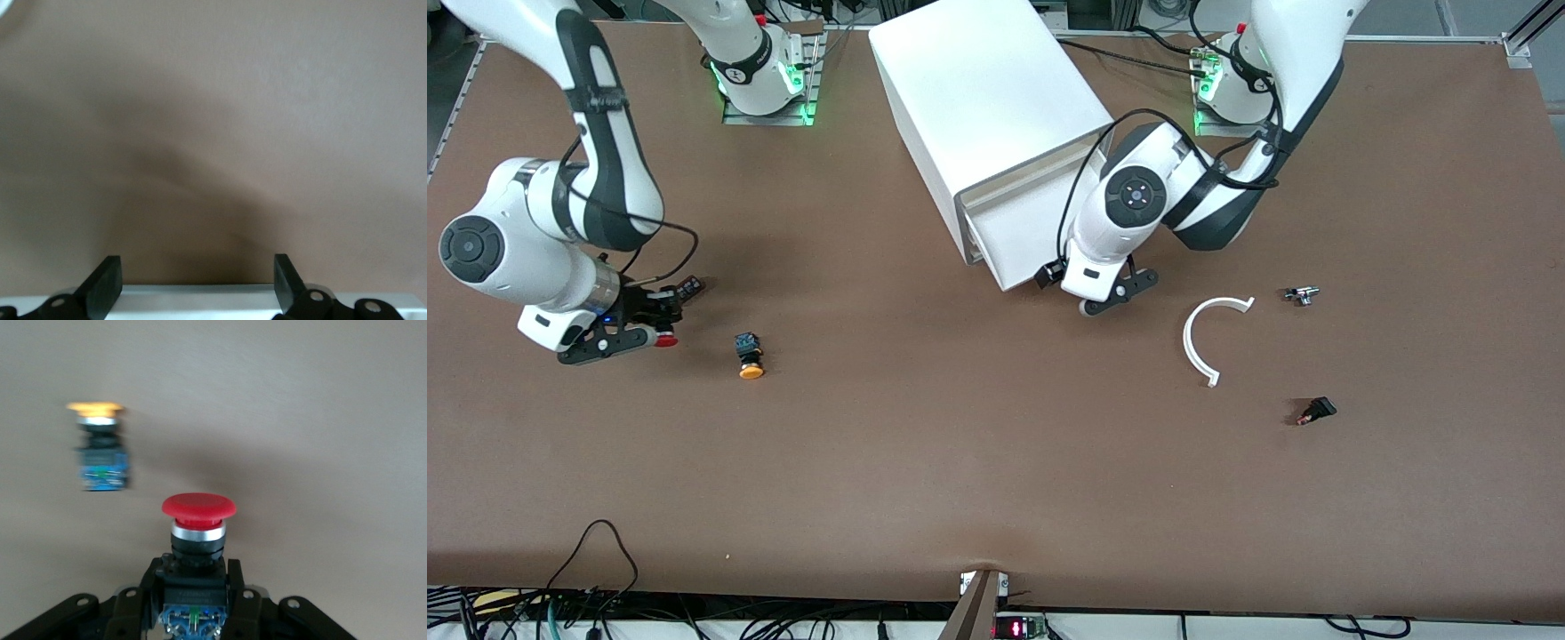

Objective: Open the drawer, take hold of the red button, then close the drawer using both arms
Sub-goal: 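Place the red button on the table while the left gripper pushes the drawer shut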

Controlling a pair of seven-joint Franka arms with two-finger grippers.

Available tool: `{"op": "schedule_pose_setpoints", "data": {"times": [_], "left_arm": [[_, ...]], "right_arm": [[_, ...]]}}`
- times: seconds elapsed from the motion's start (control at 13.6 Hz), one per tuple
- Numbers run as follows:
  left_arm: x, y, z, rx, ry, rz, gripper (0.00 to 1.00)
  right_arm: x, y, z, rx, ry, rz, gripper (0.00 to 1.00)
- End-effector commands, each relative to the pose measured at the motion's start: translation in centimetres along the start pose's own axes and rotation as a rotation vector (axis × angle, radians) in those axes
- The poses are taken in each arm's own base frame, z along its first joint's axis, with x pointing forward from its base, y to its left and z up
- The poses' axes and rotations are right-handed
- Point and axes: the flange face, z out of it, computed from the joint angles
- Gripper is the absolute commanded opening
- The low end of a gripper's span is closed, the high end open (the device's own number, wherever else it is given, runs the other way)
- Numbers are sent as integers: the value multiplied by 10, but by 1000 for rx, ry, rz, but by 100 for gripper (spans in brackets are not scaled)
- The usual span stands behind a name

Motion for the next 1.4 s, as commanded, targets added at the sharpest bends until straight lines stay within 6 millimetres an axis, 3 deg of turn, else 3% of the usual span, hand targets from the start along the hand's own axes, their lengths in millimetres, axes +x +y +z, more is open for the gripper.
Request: {"op": "schedule_pose_setpoints", "data": {"times": [0.0, 0.22, 0.37, 0.52, 0.59, 0.66, 0.74, 1.03, 1.25, 1.32], "left_arm": [[-29, 5, 12, 35, -10, -13, 100], [-48, 5, 18, 89, -38, 5, 100], [-65, 8, 26, 118, -61, 30, 100], [-82, 12, 32, 111, -132, 29, 100], [-85, 13, 34, 105, -169, 17, 100], [-89, 14, 36, 103, -191, 13, 100], [-98, 17, 39, 104, -208, 24, 100], [-101, 18, 49, 97, -277, 39, 100], [-93, 18, 44, 99, -279, 30, 100], [-81, 18, 36, 94, -281, 35, 100]], "right_arm": [[-1, 22, 42, 30, 27, -19, 33], [-7, 39, 81, 64, 44, -18, 33], [-8, 40, 90, 66, 38, -14, 37], [-7, 40, 91, 71, 40, -6, 85], [-6, 40, 88, 77, 41, 3, 99], [-3, 37, 82, 78, 48, 3, 99], [0, 36, 68, 80, 63, -3, 99], [17, 15, 3, 123, 84, 6, 99], [27, -3, -54, 134, 78, -4, 99], [29, -9, -79, 121, 71, 10, 99]]}}
